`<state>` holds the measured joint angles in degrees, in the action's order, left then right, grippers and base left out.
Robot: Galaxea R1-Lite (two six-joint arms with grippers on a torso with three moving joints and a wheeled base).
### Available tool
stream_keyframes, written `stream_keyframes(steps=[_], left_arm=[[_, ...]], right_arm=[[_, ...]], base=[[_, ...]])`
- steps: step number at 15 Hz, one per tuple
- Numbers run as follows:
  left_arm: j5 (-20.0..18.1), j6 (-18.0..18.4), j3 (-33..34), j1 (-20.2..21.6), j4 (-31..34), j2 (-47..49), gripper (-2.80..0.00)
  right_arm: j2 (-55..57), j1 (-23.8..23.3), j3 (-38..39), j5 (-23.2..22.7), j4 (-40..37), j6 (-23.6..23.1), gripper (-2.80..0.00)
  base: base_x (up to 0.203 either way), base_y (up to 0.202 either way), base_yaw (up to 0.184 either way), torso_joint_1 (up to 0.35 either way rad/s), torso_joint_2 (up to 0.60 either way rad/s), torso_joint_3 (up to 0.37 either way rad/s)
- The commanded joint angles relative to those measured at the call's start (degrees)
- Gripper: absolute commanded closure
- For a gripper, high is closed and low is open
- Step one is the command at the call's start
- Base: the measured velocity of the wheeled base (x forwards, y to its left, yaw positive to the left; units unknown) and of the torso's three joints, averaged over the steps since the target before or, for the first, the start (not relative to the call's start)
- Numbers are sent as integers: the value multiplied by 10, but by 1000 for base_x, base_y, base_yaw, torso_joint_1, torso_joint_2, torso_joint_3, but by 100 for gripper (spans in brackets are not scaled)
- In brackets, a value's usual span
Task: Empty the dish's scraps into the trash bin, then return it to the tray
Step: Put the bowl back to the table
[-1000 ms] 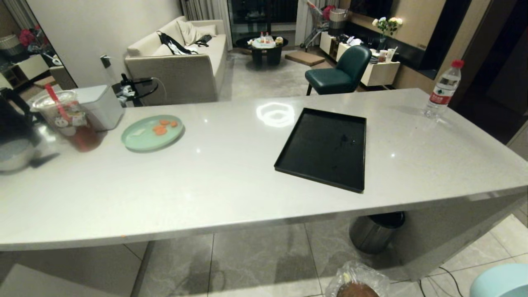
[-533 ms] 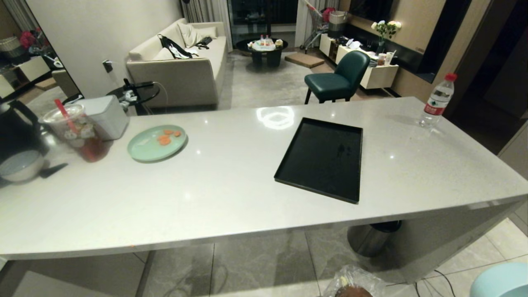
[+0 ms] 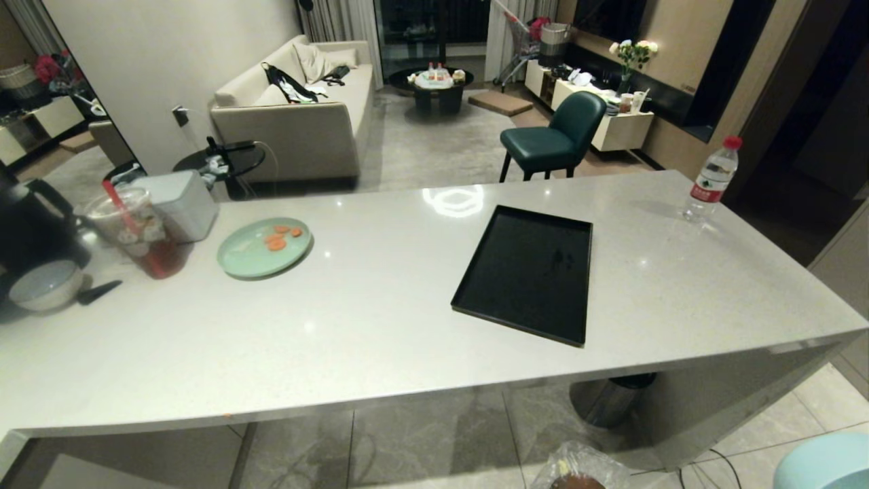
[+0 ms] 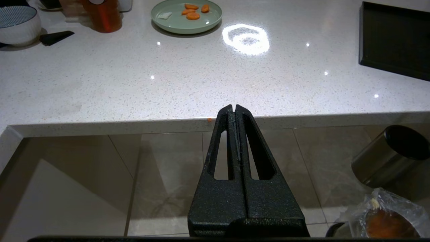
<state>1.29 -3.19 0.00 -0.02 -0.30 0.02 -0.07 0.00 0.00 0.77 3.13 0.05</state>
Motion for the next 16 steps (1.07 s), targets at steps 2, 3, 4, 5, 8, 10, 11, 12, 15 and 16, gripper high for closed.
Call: stream_keyframes(steps=[2,3,4,5,8,10,11,12,15,16], left_arm=[[0,-1,0,0,0,0,0],[0,-1,0,0,0,0,0],[0,-1,0,-1,0,1,0],[0,-1,0,0,0,1,0],[0,-1,0,0,0,1,0],[0,-1,0,-1,0,1,0],[0,-1,0,-1,0,0,0],[0,-1,0,0,0,1,0],[0,-1,0,0,0,1,0],[0,-1,0,-1,0,1,0]], right_arm=[[1,0,0,0,0,1,0],[1,0,0,0,0,1,0],[1,1,0,0,0,1,0],[1,0,0,0,0,1,0],[1,1,0,0,0,1,0],[1,0,0,0,0,1,0],[1,0,0,0,0,-3,0],[1,0,0,1,0,-8,0],[1,-1,0,0,2,-22,0],[1,-1,0,-3,3,-36,0]], base=[[0,0,0,0,0,0],[0,0,0,0,0,0],[0,0,0,0,0,0],[0,0,0,0,0,0],[0,0,0,0,0,0],[0,0,0,0,0,0],[0,0,0,0,0,0],[0,0,0,0,0,0],[0,0,0,0,0,0],[0,0,0,0,0,0]])
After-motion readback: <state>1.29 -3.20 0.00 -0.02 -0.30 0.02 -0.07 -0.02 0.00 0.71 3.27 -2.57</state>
